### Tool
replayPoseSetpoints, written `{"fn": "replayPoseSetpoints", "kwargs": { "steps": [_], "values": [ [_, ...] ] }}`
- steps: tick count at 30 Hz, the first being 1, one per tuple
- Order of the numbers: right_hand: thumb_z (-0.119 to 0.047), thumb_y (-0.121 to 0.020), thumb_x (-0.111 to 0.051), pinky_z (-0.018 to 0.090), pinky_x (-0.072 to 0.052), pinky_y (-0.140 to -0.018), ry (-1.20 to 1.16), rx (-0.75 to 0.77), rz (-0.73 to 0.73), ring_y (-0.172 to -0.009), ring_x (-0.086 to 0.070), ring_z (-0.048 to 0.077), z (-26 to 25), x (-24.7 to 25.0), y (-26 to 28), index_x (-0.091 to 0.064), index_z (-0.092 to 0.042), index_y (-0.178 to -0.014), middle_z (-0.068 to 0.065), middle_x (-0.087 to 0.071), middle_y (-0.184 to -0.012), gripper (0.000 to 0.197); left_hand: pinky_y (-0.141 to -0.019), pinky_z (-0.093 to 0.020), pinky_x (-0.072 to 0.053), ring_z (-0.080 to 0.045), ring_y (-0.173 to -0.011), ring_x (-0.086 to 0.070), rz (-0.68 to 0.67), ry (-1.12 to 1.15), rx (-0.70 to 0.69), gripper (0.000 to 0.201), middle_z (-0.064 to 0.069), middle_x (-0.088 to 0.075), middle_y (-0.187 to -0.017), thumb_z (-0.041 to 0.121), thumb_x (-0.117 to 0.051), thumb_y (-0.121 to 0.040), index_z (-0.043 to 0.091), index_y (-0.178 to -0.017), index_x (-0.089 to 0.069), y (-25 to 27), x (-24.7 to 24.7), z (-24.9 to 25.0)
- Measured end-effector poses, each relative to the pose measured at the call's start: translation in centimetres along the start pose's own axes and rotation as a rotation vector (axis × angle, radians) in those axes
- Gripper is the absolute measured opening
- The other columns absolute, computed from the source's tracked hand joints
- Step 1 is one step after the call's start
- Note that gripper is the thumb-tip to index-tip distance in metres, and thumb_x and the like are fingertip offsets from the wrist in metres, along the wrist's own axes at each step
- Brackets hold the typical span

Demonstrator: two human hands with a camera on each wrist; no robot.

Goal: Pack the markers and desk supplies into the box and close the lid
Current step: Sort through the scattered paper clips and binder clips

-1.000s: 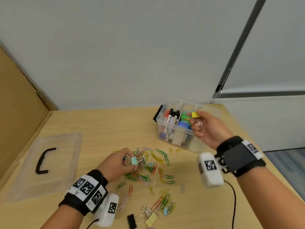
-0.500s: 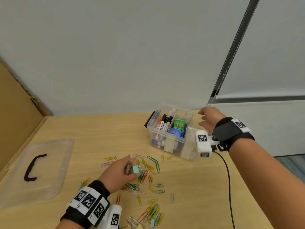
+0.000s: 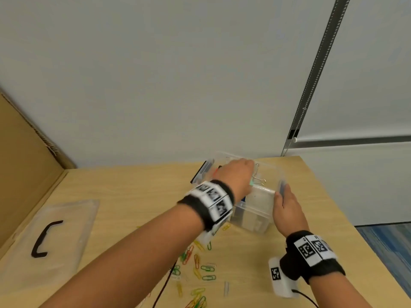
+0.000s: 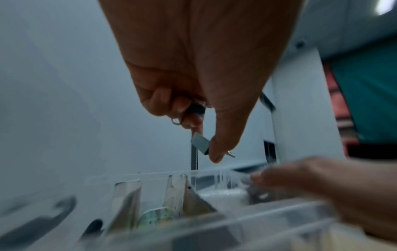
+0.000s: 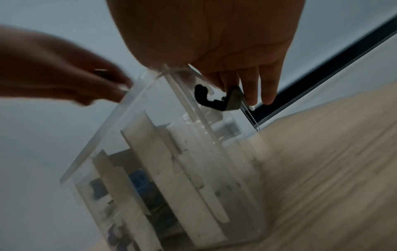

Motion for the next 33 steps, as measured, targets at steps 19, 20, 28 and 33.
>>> {"fn": "replayPoseSetpoints", "kwargs": {
  "steps": [19, 20, 28, 33],
  "values": [
    [-0.031, -0.101, -0.026, 0.043, -0.036, -0.105, 0.039, -0.018, 0.005, -0.131, -0.039, 0.032, 0.1, -0.1, -0.1, -0.019, -0.016, -0.15, 0.011, -0.038, -0.148, 0.052, -0.104, -0.034, -0.039, -0.022, -0.125, -0.049, -0.185, 0.117, -0.08, 0.046, -0.005, -0.049, -0.14, 0.005, -0.042, -0.093, 0.02, -0.136, -0.047, -4.2, -0.3, 0.8],
    [-0.031, -0.101, -0.026, 0.043, -0.035, -0.105, 0.05, -0.026, 0.006, -0.132, -0.038, 0.032, 0.2, -0.1, -0.1, -0.019, -0.016, -0.15, 0.012, -0.037, -0.148, 0.052, -0.103, -0.033, -0.039, -0.021, -0.122, -0.051, -0.136, 0.157, -0.088, 0.043, -0.005, -0.052, -0.137, 0.006, -0.041, -0.094, 0.019, -0.133, -0.05, -2.6, 0.7, -0.1],
    [-0.034, -0.099, -0.03, 0.047, -0.04, -0.099, 0.114, -0.067, 0.043, -0.124, -0.044, 0.036, 0.1, 0.3, 0.2, -0.029, -0.015, -0.145, 0.016, -0.043, -0.142, 0.05, -0.088, -0.019, -0.048, 0.001, -0.101, -0.057, 0.06, 0.307, 0.074, 0.03, 0.015, -0.058, -0.117, 0.02, -0.057, -0.092, 0.03, -0.119, -0.057, 13.0, 3.2, -10.3],
    [-0.027, -0.095, -0.047, 0.048, -0.031, -0.112, 0.273, 0.405, 0.232, -0.135, -0.032, 0.029, -6.0, 1.0, 3.8, -0.034, -0.011, -0.142, 0.01, -0.035, -0.147, 0.051, -0.081, -0.012, -0.044, 0.005, -0.098, -0.055, -0.032, 0.27, 0.277, 0.027, 0.021, -0.056, -0.111, 0.028, -0.06, -0.089, 0.039, -0.113, -0.054, 20.8, 0.3, -16.6]
  ]
}}
Point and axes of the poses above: each hand's wrist, its own y-axis away from the middle knuckle, its own x-axis out of the back of the hand, z = x × y, the point moved 5 cm from there along -y, towards the middle knuckle
